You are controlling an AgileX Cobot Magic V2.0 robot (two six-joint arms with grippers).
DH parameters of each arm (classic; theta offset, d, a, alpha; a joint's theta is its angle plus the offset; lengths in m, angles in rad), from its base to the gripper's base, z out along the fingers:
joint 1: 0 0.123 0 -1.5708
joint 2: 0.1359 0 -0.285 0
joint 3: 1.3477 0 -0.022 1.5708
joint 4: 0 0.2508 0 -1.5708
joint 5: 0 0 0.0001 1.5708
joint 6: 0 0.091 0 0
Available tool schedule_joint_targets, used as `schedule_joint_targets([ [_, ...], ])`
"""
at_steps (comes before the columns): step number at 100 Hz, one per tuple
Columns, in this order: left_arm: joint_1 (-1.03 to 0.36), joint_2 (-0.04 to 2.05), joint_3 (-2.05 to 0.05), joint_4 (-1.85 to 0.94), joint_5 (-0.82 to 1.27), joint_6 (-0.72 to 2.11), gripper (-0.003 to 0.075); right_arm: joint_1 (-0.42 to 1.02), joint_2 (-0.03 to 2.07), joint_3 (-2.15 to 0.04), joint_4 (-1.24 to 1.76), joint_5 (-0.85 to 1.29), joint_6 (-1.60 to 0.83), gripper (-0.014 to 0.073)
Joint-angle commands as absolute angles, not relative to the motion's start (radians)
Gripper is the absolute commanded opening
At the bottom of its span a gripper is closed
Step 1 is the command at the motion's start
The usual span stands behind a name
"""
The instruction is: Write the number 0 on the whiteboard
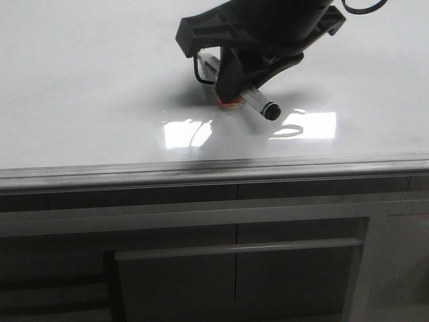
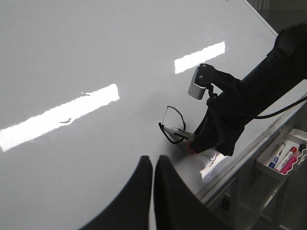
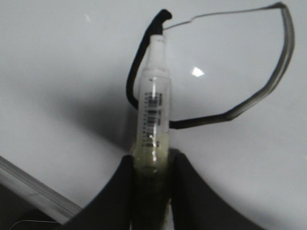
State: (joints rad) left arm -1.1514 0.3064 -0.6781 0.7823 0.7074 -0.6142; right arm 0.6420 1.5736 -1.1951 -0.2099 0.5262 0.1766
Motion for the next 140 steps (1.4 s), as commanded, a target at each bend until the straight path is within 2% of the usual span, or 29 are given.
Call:
schedule_joint_targets([
  [1, -1.159, 0.316, -0.701, 0.807, 0.645, -0.625, -0.002, 0.638, 1.552, -1.239, -0.221, 0.51, 0.184, -0.0047],
  [26, -1.159, 0.316, -0.701, 0.803, 0.645, -0.625, -0.002, 0.638, 1.519, -1.289, -0.221, 0.563, 0.182, -0.0047],
  [81, -1.159, 0.316, -0.701, 0.757, 0.645, -0.625, -0.002, 0.638, 1.156, -1.251, -0.244, 0.594, 0.098, -0.0049],
  [140, -1.159, 0.316, -0.701, 0.709, 0.645, -0.625, -0.002, 0.638, 1.136, -1.219, -0.234, 0.556, 0.098, -0.0049],
])
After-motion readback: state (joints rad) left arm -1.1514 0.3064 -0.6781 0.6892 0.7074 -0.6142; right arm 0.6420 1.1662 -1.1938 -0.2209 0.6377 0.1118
